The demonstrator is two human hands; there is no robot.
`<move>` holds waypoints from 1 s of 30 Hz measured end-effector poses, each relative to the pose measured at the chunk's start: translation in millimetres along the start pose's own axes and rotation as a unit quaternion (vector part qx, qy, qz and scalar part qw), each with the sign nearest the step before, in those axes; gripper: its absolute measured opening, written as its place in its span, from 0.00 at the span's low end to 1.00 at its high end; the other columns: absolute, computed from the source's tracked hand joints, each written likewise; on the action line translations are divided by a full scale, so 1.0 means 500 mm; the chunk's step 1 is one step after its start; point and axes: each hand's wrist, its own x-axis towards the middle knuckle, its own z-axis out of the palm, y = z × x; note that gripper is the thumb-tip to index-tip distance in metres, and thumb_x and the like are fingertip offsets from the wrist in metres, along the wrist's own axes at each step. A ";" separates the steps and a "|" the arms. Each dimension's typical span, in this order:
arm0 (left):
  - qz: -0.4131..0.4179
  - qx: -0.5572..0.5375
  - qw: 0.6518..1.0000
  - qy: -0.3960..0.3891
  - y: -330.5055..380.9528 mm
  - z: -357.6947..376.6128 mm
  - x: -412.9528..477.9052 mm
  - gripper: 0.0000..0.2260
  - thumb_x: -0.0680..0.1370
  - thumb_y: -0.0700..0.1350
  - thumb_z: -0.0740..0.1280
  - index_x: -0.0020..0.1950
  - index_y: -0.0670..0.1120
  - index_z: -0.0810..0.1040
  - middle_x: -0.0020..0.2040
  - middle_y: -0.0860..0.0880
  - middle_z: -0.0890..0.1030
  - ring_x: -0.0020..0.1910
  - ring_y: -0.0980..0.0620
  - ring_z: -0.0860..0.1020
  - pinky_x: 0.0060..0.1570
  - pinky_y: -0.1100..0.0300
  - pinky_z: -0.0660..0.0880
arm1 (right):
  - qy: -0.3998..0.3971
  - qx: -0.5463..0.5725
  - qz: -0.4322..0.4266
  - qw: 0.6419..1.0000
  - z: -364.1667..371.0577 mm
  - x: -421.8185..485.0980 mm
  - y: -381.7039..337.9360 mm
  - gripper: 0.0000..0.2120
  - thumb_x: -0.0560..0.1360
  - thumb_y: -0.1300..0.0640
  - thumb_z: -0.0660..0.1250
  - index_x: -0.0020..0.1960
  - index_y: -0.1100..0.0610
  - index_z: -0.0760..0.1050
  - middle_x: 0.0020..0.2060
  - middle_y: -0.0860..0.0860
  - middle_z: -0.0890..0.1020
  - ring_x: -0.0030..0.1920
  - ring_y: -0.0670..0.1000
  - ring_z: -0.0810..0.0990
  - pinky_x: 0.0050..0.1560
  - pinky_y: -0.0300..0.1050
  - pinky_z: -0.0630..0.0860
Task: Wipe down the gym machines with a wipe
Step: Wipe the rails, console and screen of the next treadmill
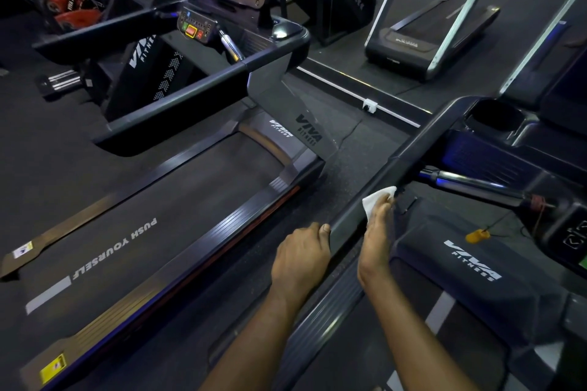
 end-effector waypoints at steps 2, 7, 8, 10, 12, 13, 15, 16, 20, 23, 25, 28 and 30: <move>0.000 0.001 1.000 -0.001 0.000 0.001 0.000 0.20 0.86 0.57 0.49 0.49 0.50 0.77 0.37 0.52 0.78 0.36 0.54 0.77 0.41 0.52 0.77 | 0.035 -0.028 0.006 0.999 -0.005 0.015 -0.004 0.36 0.81 0.31 0.46 0.83 0.49 0.49 0.81 0.44 0.55 0.78 0.41 0.55 0.72 0.29 0.52; -0.003 0.001 1.000 -0.006 -0.004 0.007 0.005 0.20 0.86 0.57 0.49 0.49 0.50 0.77 0.37 0.53 0.78 0.36 0.55 0.78 0.43 0.50 0.79 | 0.079 0.031 0.026 0.996 -0.014 0.111 -0.051 0.33 0.83 0.34 0.40 0.83 0.50 0.48 0.81 0.45 0.53 0.80 0.45 0.53 0.71 0.38 0.53; -0.005 0.000 1.000 -0.004 -0.005 0.007 0.005 0.19 0.86 0.57 0.50 0.49 0.50 0.76 0.37 0.53 0.78 0.36 0.55 0.77 0.43 0.50 0.79 | 0.082 0.038 0.030 0.995 -0.013 0.110 -0.047 0.34 0.83 0.33 0.41 0.83 0.49 0.48 0.81 0.45 0.52 0.80 0.45 0.52 0.71 0.39 0.53; -0.006 0.002 1.000 -0.005 -0.005 0.009 0.005 0.19 0.86 0.57 0.50 0.47 0.51 0.76 0.37 0.53 0.78 0.35 0.56 0.77 0.42 0.51 0.79 | 0.083 0.042 0.040 0.995 -0.020 0.097 -0.008 0.32 0.83 0.34 0.43 0.83 0.48 0.50 0.81 0.44 0.53 0.80 0.44 0.52 0.71 0.37 0.52; -0.009 0.012 1.000 -0.005 -0.006 0.015 0.008 0.19 0.86 0.57 0.50 0.45 0.51 0.75 0.36 0.53 0.77 0.34 0.56 0.77 0.39 0.53 0.77 | 0.063 0.004 0.062 0.996 -0.033 0.062 0.032 0.31 0.84 0.35 0.45 0.82 0.47 0.52 0.80 0.43 0.56 0.79 0.44 0.55 0.70 0.33 0.54; -0.011 0.016 1.000 -0.003 -0.009 0.018 0.009 0.19 0.86 0.57 0.50 0.44 0.52 0.74 0.35 0.53 0.77 0.33 0.56 0.76 0.37 0.54 0.76 | 0.047 -0.020 0.068 0.996 -0.036 0.043 0.046 0.30 0.84 0.35 0.44 0.82 0.47 0.52 0.78 0.42 0.58 0.78 0.43 0.57 0.68 0.30 0.55; -0.013 0.019 1.000 -0.001 -0.011 0.023 0.011 0.19 0.86 0.57 0.50 0.41 0.52 0.72 0.34 0.52 0.76 0.32 0.55 0.75 0.34 0.56 0.70 | 0.040 -0.013 0.060 0.997 -0.039 0.037 0.043 0.29 0.85 0.38 0.42 0.83 0.49 0.49 0.77 0.41 0.57 0.77 0.41 0.55 0.68 0.28 0.52; -0.013 0.021 1.000 -0.002 -0.009 0.022 0.011 0.19 0.86 0.57 0.50 0.41 0.52 0.71 0.34 0.52 0.76 0.32 0.55 0.74 0.33 0.56 0.67 | 0.042 0.008 0.055 0.998 -0.040 0.055 0.035 0.29 0.85 0.39 0.41 0.83 0.49 0.47 0.79 0.42 0.53 0.79 0.41 0.51 0.71 0.31 0.50; -0.007 0.027 1.000 -0.005 -0.012 0.020 0.008 0.19 0.86 0.57 0.50 0.41 0.53 0.71 0.34 0.53 0.75 0.32 0.56 0.74 0.32 0.58 0.65 | 0.061 0.034 0.080 0.994 -0.025 0.106 -0.001 0.40 0.77 0.25 0.44 0.83 0.45 0.46 0.82 0.46 0.50 0.81 0.46 0.50 0.81 0.51 0.46; -0.005 0.015 1.000 -0.006 -0.011 0.014 0.007 0.19 0.86 0.56 0.51 0.41 0.52 0.72 0.34 0.53 0.76 0.31 0.56 0.74 0.32 0.58 0.65 | 0.044 0.003 0.047 0.998 -0.001 0.035 -0.003 0.36 0.78 0.26 0.43 0.82 0.40 0.43 0.81 0.39 0.42 0.80 0.40 0.41 0.78 0.45 0.42; 0.003 0.014 1.000 -0.003 -0.012 0.011 0.004 0.19 0.86 0.55 0.51 0.41 0.51 0.72 0.34 0.52 0.76 0.31 0.56 0.72 0.33 0.56 0.63 | 0.004 -0.031 -0.006 0.999 0.010 -0.014 0.002 0.31 0.81 0.30 0.39 0.81 0.38 0.38 0.80 0.38 0.38 0.79 0.39 0.37 0.75 0.40 0.40; 0.025 0.006 0.999 -0.029 -0.025 -0.001 -0.009 0.17 0.86 0.54 0.52 0.43 0.50 0.72 0.36 0.52 0.75 0.32 0.56 0.71 0.36 0.55 0.64 | 0.020 -0.060 -0.023 0.998 0.014 -0.022 0.002 0.37 0.80 0.29 0.40 0.82 0.46 0.40 0.81 0.42 0.42 0.80 0.42 0.42 0.77 0.38 0.42; 0.041 -0.011 0.996 -0.074 -0.045 -0.017 -0.016 0.15 0.86 0.54 0.52 0.48 0.49 0.74 0.39 0.51 0.76 0.36 0.54 0.73 0.39 0.55 0.67 | 0.034 -0.054 0.004 0.998 0.013 0.003 0.002 0.47 0.72 0.20 0.43 0.82 0.45 0.40 0.81 0.41 0.41 0.80 0.41 0.42 0.81 0.48 0.41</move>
